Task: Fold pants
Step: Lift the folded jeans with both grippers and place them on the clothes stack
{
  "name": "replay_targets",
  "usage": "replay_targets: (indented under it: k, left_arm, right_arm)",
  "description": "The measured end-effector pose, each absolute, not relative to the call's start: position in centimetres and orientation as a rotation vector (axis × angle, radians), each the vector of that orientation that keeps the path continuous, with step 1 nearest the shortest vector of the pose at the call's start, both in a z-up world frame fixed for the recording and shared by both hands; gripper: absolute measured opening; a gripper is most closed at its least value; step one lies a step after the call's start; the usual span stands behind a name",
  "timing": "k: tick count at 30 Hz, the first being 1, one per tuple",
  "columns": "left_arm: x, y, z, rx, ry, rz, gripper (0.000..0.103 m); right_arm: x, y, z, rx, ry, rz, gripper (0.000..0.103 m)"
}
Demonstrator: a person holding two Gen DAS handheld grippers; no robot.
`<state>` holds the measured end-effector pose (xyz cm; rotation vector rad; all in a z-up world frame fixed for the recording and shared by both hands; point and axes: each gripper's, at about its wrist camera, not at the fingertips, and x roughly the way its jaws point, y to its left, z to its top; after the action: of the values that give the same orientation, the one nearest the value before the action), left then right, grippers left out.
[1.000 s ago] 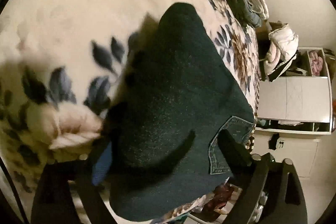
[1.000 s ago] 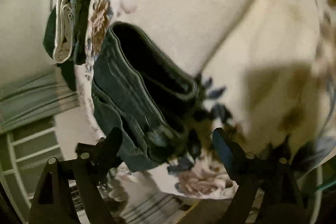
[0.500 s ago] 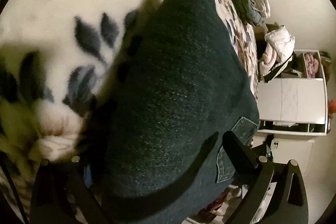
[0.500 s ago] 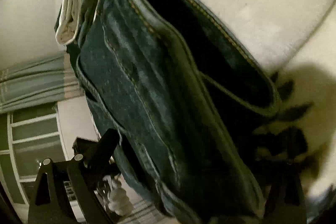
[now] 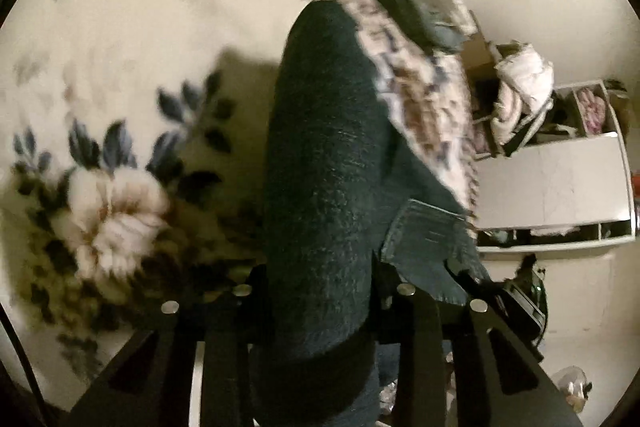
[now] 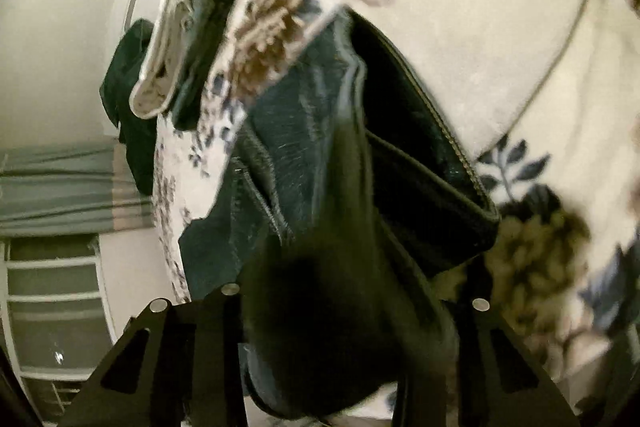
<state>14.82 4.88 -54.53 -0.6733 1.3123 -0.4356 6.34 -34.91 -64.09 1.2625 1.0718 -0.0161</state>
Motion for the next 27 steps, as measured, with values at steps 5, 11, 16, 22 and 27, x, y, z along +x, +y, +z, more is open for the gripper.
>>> replay_targets:
  k: [5, 11, 16, 22, 27]
  left_arm:
    - [15.8, 4.8, -48.8, -0.683, 1.285, -0.505, 0.028]
    - [20.5, 3.6, -41.3, -0.65, 1.217, -0.59, 0.028]
    - [28.1, 1.6, -36.5, -0.642, 1.156, -0.584, 0.028]
    - [41.1, -0.3, -35.5, -0.663, 1.101, -0.536, 0.028]
    - [51.2, -0.7, -38.3, -0.674, 1.085, -0.511, 0.028]
  right_arm:
    - [6.0, -35.8, -57.9, 1.254, 1.018, -0.021, 0.038]
    - [7.8, -36.9, -50.0, 1.251, 0.901, -0.008, 0.038]
    - [14.8, -38.7, -45.5, 1.248, 0.819, 0.027, 0.038]
    - [29.6, -42.0, -43.4, 1.209, 0.788, 0.11, 0.038]
    - [43.4, -44.4, -45.3, 1.173, 0.816, 0.163, 0.038]
